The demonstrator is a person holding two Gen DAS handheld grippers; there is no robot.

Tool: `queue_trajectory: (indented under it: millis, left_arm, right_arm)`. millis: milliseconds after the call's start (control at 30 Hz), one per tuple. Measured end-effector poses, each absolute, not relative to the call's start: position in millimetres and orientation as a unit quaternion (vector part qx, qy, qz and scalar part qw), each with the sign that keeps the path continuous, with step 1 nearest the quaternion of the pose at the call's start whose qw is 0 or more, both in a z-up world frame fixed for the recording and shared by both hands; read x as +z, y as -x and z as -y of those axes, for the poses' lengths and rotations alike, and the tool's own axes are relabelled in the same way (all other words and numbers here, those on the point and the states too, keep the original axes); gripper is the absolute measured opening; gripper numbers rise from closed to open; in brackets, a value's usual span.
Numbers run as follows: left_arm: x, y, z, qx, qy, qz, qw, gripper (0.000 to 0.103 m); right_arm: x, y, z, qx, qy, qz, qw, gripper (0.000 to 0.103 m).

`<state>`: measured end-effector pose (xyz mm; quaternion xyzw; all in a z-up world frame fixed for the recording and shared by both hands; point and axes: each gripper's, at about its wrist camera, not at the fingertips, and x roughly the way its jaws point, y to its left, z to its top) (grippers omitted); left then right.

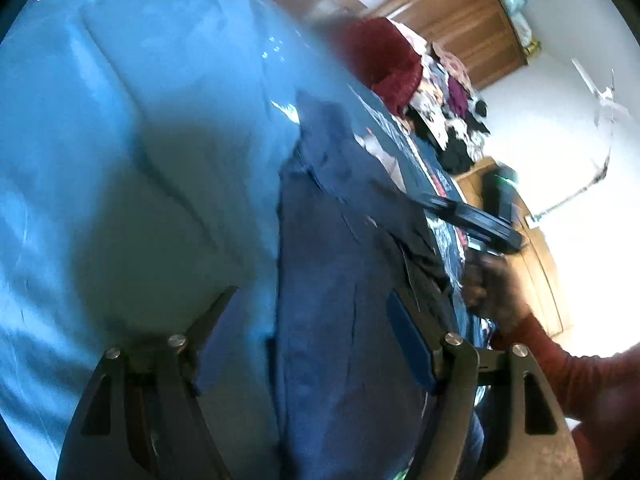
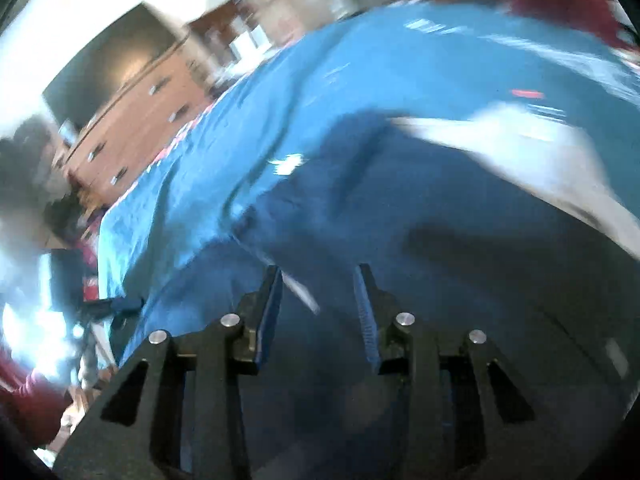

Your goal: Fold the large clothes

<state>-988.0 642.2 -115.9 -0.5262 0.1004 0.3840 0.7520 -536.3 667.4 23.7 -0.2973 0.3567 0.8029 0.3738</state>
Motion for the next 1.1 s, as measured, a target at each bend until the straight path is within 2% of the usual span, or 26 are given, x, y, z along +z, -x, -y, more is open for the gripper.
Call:
queue_trajectory:
  millis: [133, 333, 467, 533, 633, 700, 767, 933, 1000, 1033, 1067, 1100]
  left_arm:
    - [-122, 983, -618, 0.368, 0.527, -0.122, 0.756, 0.076]
    - [-126, 981, -585, 0.336, 0.539, -0.132, 0.761, 0.076]
    - [-126, 974, -577, 0.330, 0.538, -0.148, 0.762, 0.076]
    - [-128, 972, -577, 0.330, 0.540, -0.148, 0.760, 0.076]
    - [-133, 975, -574, 0.325, 0.548, -0.147, 0.757, 0.076]
    - [-132, 975, -571, 0.322, 0.549, -0.151, 0.756, 0.076]
    - [-130, 976, -568, 0.322, 0.547, -0.163, 0.756, 0.077]
    - [-127, 967, -558, 0.325, 0.521, -0.204, 0.762, 0.077]
    - [-129, 957, -555, 0.330, 0.503, -0.232, 0.765, 0.074]
    - [-131, 951, -554, 0.331, 0.488, -0.252, 0.767, 0.069]
    - [-131, 947, -553, 0.332, 0.479, -0.265, 0.768, 0.062]
    - [-130, 944, -551, 0.331, 0.475, -0.270, 0.769, 0.060]
  right_arm:
    - [26, 412, -556, 0.726, 0.290, -0.402, 0.477, 0.042]
    - [-17, 297, -425, 0.624, 0.289, -0.495, 0.531, 0.042]
    - [-52, 297, -396, 0.615, 0.276, -0.529, 0.515, 0.043]
    - [-65, 301, -398, 0.619, 0.276, -0.534, 0.506, 0.046]
    - [-78, 304, -406, 0.620, 0.268, -0.544, 0.497, 0.056]
    - [-79, 308, -409, 0.632, 0.260, -0.539, 0.492, 0.067]
    - [-75, 313, -409, 0.641, 0.259, -0.536, 0.485, 0.068]
    - [-77, 321, -412, 0.660, 0.265, -0.528, 0.464, 0.062]
    - [-80, 314, -402, 0.662, 0.271, -0.520, 0.466, 0.055]
    - [-80, 313, -402, 0.662, 0.272, -0.519, 0.467, 0.052]
    - [-81, 308, -397, 0.661, 0.270, -0.519, 0.469, 0.045]
    - [-81, 305, -397, 0.659, 0.267, -0.522, 0.470, 0.038]
